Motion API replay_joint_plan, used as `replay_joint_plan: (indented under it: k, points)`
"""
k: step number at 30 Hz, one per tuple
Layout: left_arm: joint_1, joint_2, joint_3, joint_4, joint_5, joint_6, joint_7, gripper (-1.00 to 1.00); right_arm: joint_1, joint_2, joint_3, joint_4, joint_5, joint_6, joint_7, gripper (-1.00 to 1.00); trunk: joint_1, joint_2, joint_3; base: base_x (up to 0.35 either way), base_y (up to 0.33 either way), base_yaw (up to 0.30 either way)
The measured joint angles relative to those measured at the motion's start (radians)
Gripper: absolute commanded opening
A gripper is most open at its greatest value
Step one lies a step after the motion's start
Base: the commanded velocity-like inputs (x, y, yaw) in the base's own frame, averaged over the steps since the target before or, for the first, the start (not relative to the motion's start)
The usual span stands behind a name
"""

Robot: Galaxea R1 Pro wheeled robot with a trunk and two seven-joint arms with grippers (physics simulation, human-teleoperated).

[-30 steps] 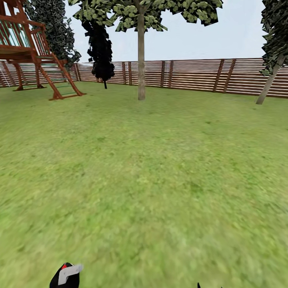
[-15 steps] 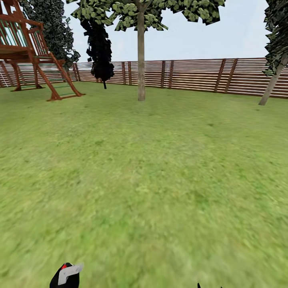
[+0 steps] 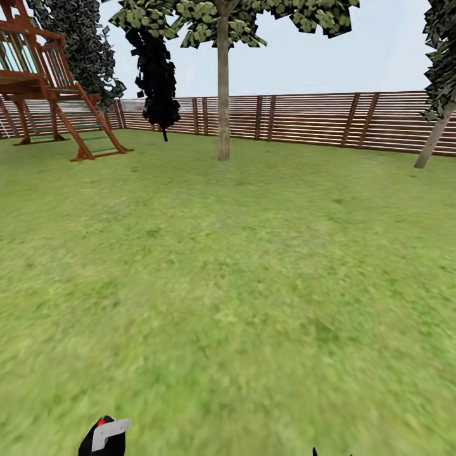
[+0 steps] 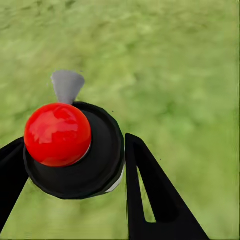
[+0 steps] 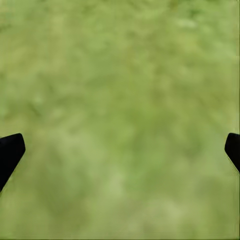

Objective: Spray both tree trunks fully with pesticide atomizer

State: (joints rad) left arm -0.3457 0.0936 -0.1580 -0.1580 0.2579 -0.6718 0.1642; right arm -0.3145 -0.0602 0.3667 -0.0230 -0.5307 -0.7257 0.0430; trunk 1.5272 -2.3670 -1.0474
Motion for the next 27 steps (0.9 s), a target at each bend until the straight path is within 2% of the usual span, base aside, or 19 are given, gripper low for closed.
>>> replay_joint_plan:
  k: [27]
  points:
    - [0.000,0.000,0.000,-0.001,0.000,0.000,0.000,-1.00,0.000,0.000,0.000,0.000,0.000,0.000,0.001,1.00,0.000,0.000,0.000,0.340,0.000,0.000]
